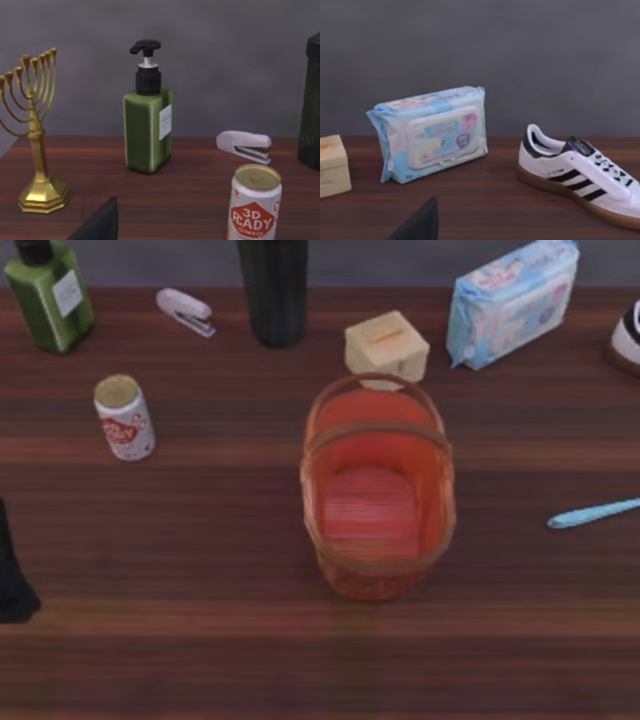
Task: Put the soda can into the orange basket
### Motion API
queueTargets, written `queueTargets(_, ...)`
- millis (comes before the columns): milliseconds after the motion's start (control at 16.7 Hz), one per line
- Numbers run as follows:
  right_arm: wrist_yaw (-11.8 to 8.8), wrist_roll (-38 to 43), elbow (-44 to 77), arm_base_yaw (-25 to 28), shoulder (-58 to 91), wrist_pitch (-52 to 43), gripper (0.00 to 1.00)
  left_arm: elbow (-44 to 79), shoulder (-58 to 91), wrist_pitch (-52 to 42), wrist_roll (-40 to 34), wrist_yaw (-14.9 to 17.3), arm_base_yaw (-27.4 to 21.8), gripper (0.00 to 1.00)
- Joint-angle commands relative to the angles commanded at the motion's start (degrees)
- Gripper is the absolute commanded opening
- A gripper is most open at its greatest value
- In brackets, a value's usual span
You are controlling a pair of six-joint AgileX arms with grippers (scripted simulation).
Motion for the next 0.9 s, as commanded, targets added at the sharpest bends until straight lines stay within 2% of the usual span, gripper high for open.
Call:
queueTargets(420,0.0,0.0,0.0,0.0,0.0,0.0,1.00,4.9,6.8,-4.7,1.6,1.0,-0.9,1.00)
queueTargets(900,0.0,0.0,0.0,0.0,0.0,0.0,1.00,28.2,39.3,-26.0,9.5,3.4,-3.7,1.00)
